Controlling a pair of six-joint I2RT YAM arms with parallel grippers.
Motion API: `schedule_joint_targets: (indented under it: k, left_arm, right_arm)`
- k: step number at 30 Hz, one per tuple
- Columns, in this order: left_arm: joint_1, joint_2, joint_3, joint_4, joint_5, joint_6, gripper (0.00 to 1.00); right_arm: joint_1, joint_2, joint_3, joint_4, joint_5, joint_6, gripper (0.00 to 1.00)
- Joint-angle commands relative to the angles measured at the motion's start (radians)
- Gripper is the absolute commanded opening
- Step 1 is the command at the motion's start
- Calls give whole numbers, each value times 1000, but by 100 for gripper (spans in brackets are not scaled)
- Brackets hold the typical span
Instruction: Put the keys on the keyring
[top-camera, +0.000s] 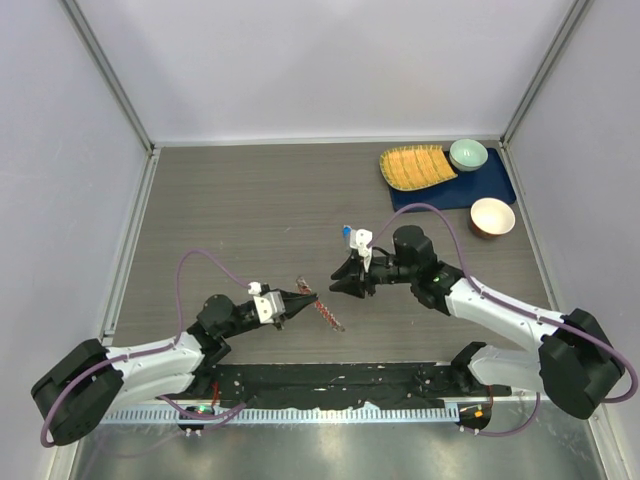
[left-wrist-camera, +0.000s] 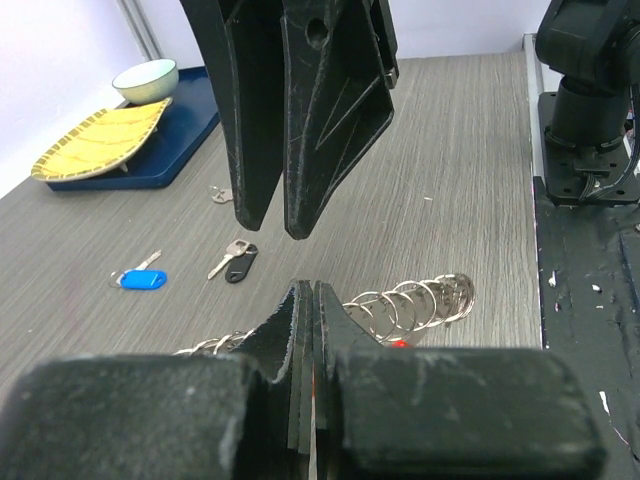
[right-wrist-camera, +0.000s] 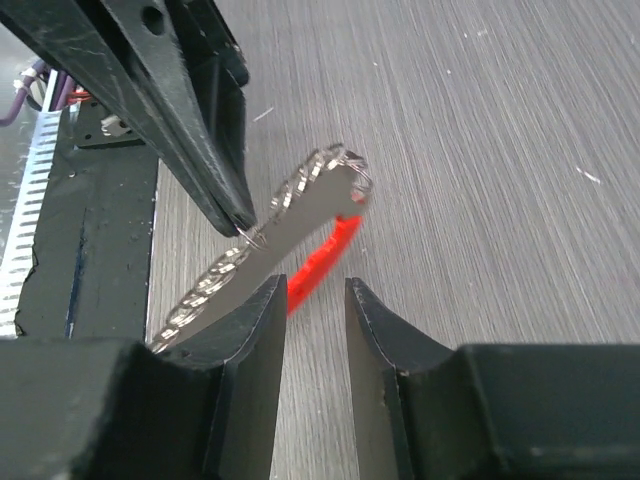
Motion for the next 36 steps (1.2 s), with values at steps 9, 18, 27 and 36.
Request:
schedule_joint_targets:
  k: [9,18,27,36]
  left_arm:
    - [2,10,18,175,-4,-48,0]
    - [2,57,22,255,-10,-80,0]
    - [2,76,23,289,-4,-91,0]
    - [3,100,23,321,4,-102,0]
  right_arm:
    - [40,5,-5,122,-85,-52,33]
    - [63,42,11,122,-105,-65,29]
    - [67,53,15,144,-105,-63,25]
    - [69,56,21,167,-122,-48,23]
